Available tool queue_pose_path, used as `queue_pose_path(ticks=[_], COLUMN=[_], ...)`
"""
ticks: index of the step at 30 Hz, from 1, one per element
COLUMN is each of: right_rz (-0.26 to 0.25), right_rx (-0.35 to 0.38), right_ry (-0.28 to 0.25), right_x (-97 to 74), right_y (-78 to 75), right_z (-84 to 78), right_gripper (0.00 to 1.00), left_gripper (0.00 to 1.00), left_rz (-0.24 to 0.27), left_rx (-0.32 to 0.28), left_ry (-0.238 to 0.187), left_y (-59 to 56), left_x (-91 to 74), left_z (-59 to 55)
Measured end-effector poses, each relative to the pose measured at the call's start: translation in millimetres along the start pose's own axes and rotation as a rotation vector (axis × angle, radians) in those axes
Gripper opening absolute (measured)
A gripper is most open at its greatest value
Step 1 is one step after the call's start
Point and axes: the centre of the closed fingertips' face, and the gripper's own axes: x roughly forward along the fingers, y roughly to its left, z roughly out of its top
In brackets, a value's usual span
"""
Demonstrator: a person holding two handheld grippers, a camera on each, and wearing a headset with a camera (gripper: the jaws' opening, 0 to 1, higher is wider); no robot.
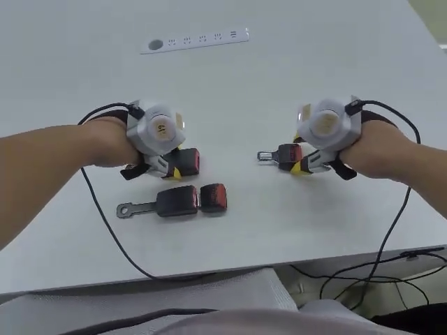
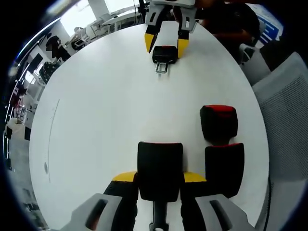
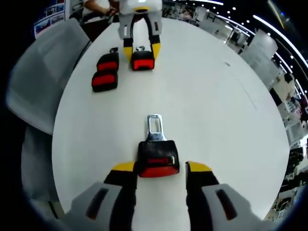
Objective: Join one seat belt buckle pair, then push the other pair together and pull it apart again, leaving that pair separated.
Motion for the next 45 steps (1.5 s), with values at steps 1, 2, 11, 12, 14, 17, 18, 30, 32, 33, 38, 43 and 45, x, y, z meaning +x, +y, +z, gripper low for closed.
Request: queue_pose_path(ticks=[1,2,11,12,14,17,18,30,32,33,38,43,45], right_rz=[-0.005,-0.019,-0.082,-0.078,-0.071,-0.082,-0.087,-0.112,-0.116,-0.120,-0.144,-0.165,-0.177], right_rx=[0.001,-0.002,0.083,0.122,0.164,0.177,0.186,0.260,0.276,0.286,0.312,0.338,0.348], right_ry=[0.003,0.005,-0.054,-0.080,-0.118,-0.143,-0.152,-0.238,-0.249,-0.257,-0.277,-0.293,-0.295], right_x=[-0.3,-1.0,-12.0,-13.3,-14.9,-20.3,-21.9,-50.5,-54.9,-56.9,-67.5,-77.1,-80.6], right_y=[0.4,-0.6,4.0,7.5,13.6,24.5,27.4,56.7,60.1,60.6,61.3,63.0,63.8], right_z=[-0.6,-1.3,1.5,4.0,9.1,14.8,17.2,30.8,31.1,31.4,29.7,27.6,26.4], right_gripper=[0.42,0.45,0.57,0.57,0.57,0.60,0.61,0.70,0.72,0.74,0.81,0.89,0.91], left_gripper=[0.34,0.34,0.52,0.55,0.59,0.61,0.64,0.79,0.82,0.85,0.95,1.00,1.00], left_rz=[0.009,0.023,0.130,0.126,0.132,0.192,0.219,0.326,0.330,0.339,0.370,0.380,0.381], left_rx=[0.003,0.010,-0.037,-0.063,-0.082,-0.112,-0.123,-0.291,-0.331,-0.344,-0.438,-0.478,-0.498], left_ry=[0.003,0.003,-0.020,-0.029,-0.039,-0.062,-0.077,-0.193,-0.221,-0.229,-0.288,-0.305,-0.316], left_y=[-0.5,-0.2,3.5,0.1,-3.1,-4.1,-2.9,-44.7,-55.6,-59.1,-76.4,-88.1,-91.4], left_x=[-0.4,-1.1,-18.9,-21.9,-26.4,-42.8,-48.5,-102.9,-110.0,-112.7,-125.6,-131.4,-134.3], left_z=[0.3,0.4,-9.3,-11.1,-13.4,-19.1,-19.9,-62.6,-68.5,-71.3,-80.8,-88.5,-91.1])
